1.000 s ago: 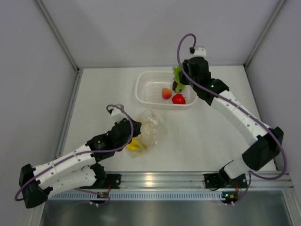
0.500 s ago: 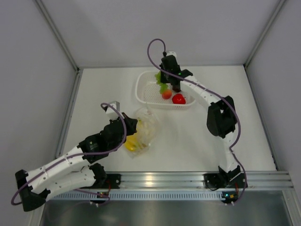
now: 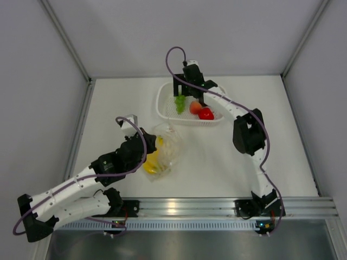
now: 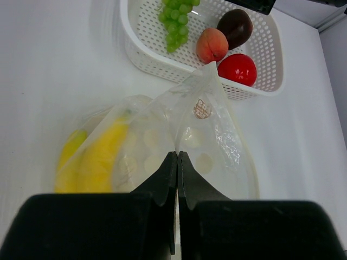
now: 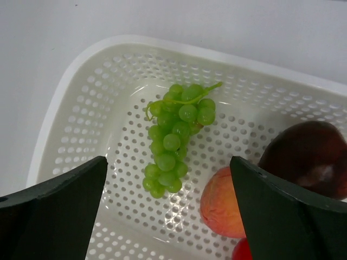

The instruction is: Open the zip-top bag and remove the fake food

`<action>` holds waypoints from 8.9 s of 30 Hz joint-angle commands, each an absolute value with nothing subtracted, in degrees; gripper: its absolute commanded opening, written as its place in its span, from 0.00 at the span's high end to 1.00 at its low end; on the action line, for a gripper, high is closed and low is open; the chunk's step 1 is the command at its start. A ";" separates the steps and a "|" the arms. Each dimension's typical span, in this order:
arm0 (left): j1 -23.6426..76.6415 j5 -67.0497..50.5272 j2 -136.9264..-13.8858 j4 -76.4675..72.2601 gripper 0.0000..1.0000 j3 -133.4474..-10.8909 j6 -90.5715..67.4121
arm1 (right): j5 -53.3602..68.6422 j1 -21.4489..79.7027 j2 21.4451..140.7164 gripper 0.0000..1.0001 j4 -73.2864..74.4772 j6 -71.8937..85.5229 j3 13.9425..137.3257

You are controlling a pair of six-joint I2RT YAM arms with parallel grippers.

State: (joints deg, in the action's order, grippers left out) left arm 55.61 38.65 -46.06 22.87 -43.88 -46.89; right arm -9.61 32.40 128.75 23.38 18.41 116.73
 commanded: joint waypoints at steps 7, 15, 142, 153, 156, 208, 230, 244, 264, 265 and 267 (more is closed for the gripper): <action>55.63 39.03 -47.90 22.50 1.00 -49.30 -46.84 | 6.61 30.68 104.45 0.01 12.50 23.37 97.78; 55.72 39.20 -48.78 22.50 1.00 -49.48 -49.48 | 16.70 30.66 90.72 0.18 10.01 25.58 84.91; 58.96 3.95 -55.01 9.14 1.00 -44.20 -20.76 | 10.72 49.92 78.04 1.00 16.60 26.72 57.73; 65.83 30.92 -55.64 9.58 1.00 -44.74 -24.60 | 8.70 50.27 74.46 1.00 24.35 24.61 62.59; 65.83 35.84 -54.23 9.84 1.00 -43.86 -28.29 | 8.96 50.27 70.95 1.00 24.70 24.61 59.51; 42.63 45.70 -49.92 38.31 1.00 -50.89 -43.33 | 35.88 23.56 81.69 1.00 10.28 21.19 82.41; 41.66 45.62 -47.81 40.96 1.00 -53.97 -38.41 | 50.35 23.64 119.44 1.00 12.47 -18.60 106.87; 41.57 44.56 -47.63 40.96 1.00 -54.32 -37.53 | 54.16 16.35 121.38 0.56 22.74 -25.92 107.84; 37.63 56.68 -62.48 42.54 1.00 -62.66 -34.55 | 25.30 15.91 85.82 0.01 7.24 5.33 79.92; 37.27 57.73 -63.62 42.54 1.00 -64.23 -33.76 | 26.70 15.47 83.95 0.01 5.73 10.49 77.46; 35.96 60.97 -67.05 42.63 1.00 -66.08 -30.26 | 33.18 13.64 80.09 0.01 1.69 14.74 70.95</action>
State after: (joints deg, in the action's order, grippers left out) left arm 37.54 54.00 -64.25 42.19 -62.11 -35.18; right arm 28.82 15.53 84.47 10.48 1.80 77.14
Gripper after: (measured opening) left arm 0.015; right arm 0.993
